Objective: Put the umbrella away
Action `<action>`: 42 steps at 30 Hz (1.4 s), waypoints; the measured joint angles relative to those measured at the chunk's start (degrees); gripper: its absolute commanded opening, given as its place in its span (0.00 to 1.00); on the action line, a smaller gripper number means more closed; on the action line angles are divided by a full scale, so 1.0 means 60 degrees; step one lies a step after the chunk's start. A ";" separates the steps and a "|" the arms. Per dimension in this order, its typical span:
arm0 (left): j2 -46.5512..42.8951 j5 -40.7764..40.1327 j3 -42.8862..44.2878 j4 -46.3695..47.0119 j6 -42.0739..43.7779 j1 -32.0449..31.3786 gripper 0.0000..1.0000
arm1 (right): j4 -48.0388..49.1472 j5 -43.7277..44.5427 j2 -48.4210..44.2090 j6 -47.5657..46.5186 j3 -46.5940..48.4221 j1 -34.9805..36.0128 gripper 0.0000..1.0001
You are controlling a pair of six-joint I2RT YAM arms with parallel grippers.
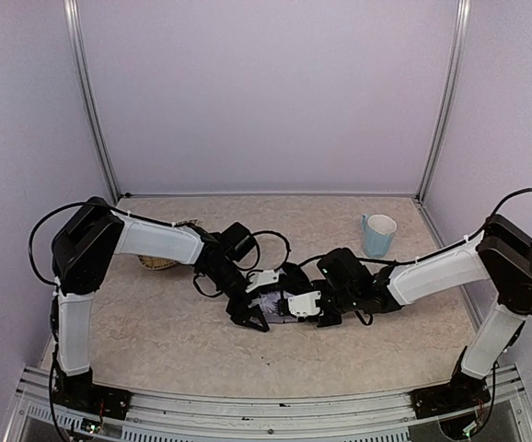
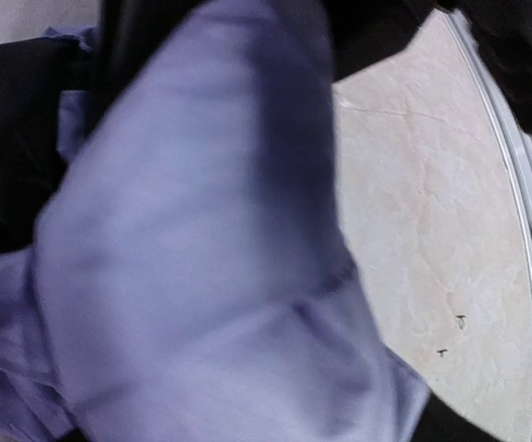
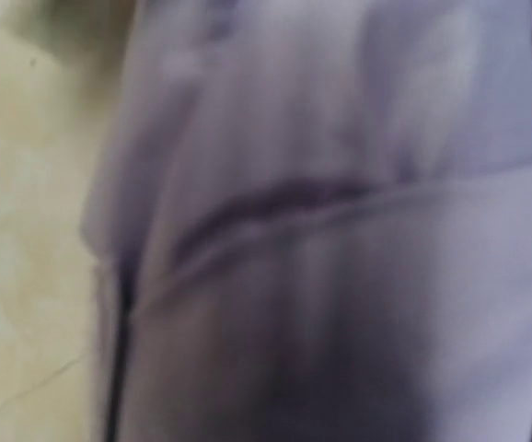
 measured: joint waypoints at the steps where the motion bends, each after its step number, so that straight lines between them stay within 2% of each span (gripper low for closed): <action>1: -0.0164 0.0047 -0.0259 0.0135 0.0011 -0.0018 0.99 | -0.0098 -0.0018 0.0000 -0.0007 0.0044 0.0000 0.06; 5: -0.1304 -0.0568 -0.1730 0.1020 -0.0237 -0.0153 0.99 | -0.0364 -0.0222 0.0000 0.0036 0.0109 0.0000 0.01; 9: -0.2980 -0.2448 -0.3548 0.2656 -0.1042 -0.0204 0.99 | -0.0685 -0.0390 -0.0015 0.0219 0.0178 0.0000 0.00; 11: -0.4419 -0.4149 -0.4929 0.4524 -0.1395 -0.0317 0.99 | -0.1049 -0.0608 -0.0015 0.0357 0.0346 -0.0018 0.00; 12: -0.4648 -0.4404 -0.5111 0.4750 -0.1453 -0.0397 0.99 | -0.1275 -0.0736 -0.0011 0.0426 0.0455 -0.0044 0.00; 15: -0.6313 -0.5774 -0.7304 0.8320 -0.1843 -0.0787 0.99 | -0.2299 -0.1330 0.0222 0.0772 0.1100 -0.0178 0.00; 18: -0.6739 -0.6419 -0.8848 1.1114 -0.2852 -0.0929 0.99 | -0.3355 -0.2200 0.0747 0.1049 0.1949 -0.0466 0.00; 19: -0.6743 -0.6280 -0.9198 1.1876 -0.3260 -0.0892 0.96 | -0.3745 -0.2532 0.0907 0.1122 0.2189 -0.0590 0.00; 22: -0.6878 -0.5326 -0.9377 1.3158 -0.3985 -0.0805 0.68 | -0.4535 -0.3381 0.1370 0.1286 0.2794 -0.0936 0.00; 23: -0.6969 -0.4958 -0.9347 1.3446 -0.4014 -0.0812 0.66 | -0.4798 -0.3632 0.1519 0.1348 0.2998 -0.1035 0.00; 25: -0.7191 -0.4605 -0.9282 1.3755 -0.3789 -0.0998 0.67 | -0.5319 -0.4044 0.1847 0.1453 0.3428 -0.1173 0.00; 28: -0.7216 -0.4710 -0.9082 1.3409 -0.2499 -0.1679 0.74 | -0.6124 -0.4699 0.2401 0.1581 0.4153 -0.1304 0.00; 33: -0.6062 -0.5610 -0.8360 1.1814 -0.0131 -0.2463 0.98 | -0.7096 -0.5694 0.3126 0.1650 0.4991 -0.1501 0.03; 38: -0.4845 -0.6328 -0.7537 1.0204 0.1348 -0.2510 0.99 | -0.7697 -0.6149 0.3515 0.1683 0.5472 -0.1657 0.02; 42: -0.3869 -0.6262 -0.6317 0.9005 0.1647 -0.2448 0.99 | -0.8003 -0.6400 0.3730 0.1719 0.5785 -0.1690 0.02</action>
